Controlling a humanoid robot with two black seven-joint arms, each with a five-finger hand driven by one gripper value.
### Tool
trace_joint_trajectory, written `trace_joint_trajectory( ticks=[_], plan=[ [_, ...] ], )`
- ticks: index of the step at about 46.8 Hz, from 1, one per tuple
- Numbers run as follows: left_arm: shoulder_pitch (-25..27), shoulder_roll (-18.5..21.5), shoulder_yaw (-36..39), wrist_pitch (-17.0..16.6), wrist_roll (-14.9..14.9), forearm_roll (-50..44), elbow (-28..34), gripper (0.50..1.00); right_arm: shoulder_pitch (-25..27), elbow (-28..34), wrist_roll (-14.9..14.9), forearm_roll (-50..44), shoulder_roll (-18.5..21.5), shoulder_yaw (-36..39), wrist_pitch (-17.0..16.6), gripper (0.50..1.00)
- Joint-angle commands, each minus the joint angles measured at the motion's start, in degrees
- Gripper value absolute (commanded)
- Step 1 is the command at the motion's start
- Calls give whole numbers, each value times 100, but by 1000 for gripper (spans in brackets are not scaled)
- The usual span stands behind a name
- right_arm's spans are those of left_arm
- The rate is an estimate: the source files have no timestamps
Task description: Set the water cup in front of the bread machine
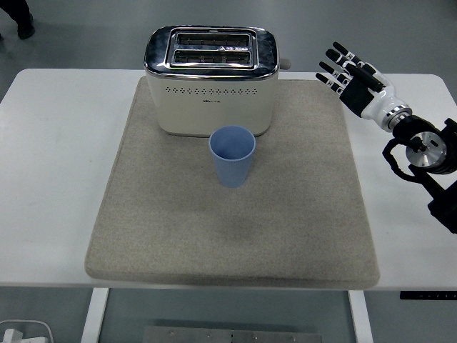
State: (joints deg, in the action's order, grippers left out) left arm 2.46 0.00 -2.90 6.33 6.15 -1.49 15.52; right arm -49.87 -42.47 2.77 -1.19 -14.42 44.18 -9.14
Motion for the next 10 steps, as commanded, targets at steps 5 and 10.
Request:
trace_joint_trajectory(
  ticks=[5, 10],
  plan=[
    [0, 0, 0, 0, 0, 0, 4, 1000, 12, 11, 136, -4, 36, 134, 79, 928],
    [0, 0, 0, 0, 0, 0, 4, 1000, 12, 28, 136, -4, 36, 134, 88, 928]
  ],
)
